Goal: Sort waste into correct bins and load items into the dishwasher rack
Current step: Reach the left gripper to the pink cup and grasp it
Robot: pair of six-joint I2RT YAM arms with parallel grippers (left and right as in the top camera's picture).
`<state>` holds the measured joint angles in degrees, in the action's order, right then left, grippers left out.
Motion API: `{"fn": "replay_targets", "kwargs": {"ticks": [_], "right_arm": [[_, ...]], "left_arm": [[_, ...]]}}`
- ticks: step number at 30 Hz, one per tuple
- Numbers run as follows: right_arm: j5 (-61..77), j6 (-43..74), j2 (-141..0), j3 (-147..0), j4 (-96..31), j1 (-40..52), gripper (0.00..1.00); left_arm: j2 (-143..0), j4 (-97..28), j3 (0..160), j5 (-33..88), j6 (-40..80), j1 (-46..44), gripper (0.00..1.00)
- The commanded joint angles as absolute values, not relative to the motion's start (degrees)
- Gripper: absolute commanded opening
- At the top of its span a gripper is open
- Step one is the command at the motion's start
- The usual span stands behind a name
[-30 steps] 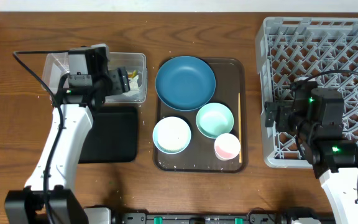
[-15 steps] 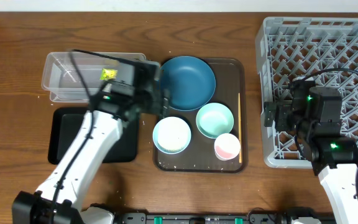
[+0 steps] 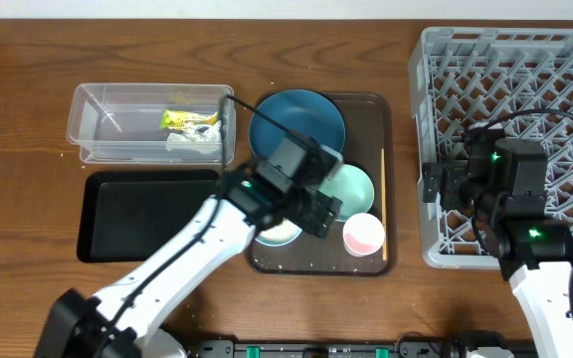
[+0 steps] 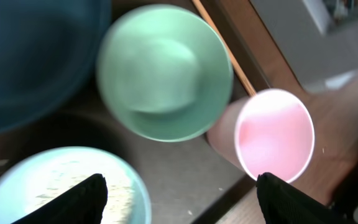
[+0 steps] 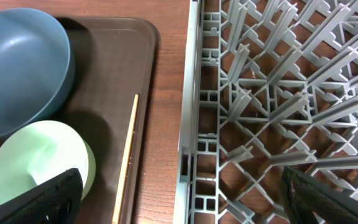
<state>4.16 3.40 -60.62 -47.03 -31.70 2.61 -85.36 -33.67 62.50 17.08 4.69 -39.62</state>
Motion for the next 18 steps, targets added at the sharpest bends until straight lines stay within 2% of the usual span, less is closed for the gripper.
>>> {"fn": "replay_targets", "kwargs": {"ticks": [1, 5, 9, 13, 15, 18], "right_arm": [[4.5, 3.8, -60.7, -48.2, -31.6, 3.0, 0.99], [4.5, 3.8, -60.7, -48.2, -31.7, 3.0, 0.99], [4.5, 3.8, -60.7, -48.2, -31.7, 3.0, 0.99], [4.6, 3.9, -60.7, -48.2, -31.7, 3.0, 0.99], [4.5, 3.9, -60.7, -48.2, -31.7, 3.0, 0.99], [4.5, 3.9, -60.7, -48.2, -31.8, 3.0, 0.99]], "left_arm": [[-88.7, -33.6, 63.1, 17.6, 4.8, -42.6, 0.79], [-91.4, -32.2, 63.1, 17.6, 4.8, -44.7, 0.78], [-93.6, -31.2, 63.1, 17.6, 4.8, -45.6, 0.63], [-96.0, -30.1, 63.1, 17.6, 4.8, -45.6, 0.59], [-97.1, -29.6, 63.1, 17.6, 4.8, -45.6, 0.53], [-98.4, -28.8, 63.1, 17.6, 4.8, -45.6, 0.40]]}}
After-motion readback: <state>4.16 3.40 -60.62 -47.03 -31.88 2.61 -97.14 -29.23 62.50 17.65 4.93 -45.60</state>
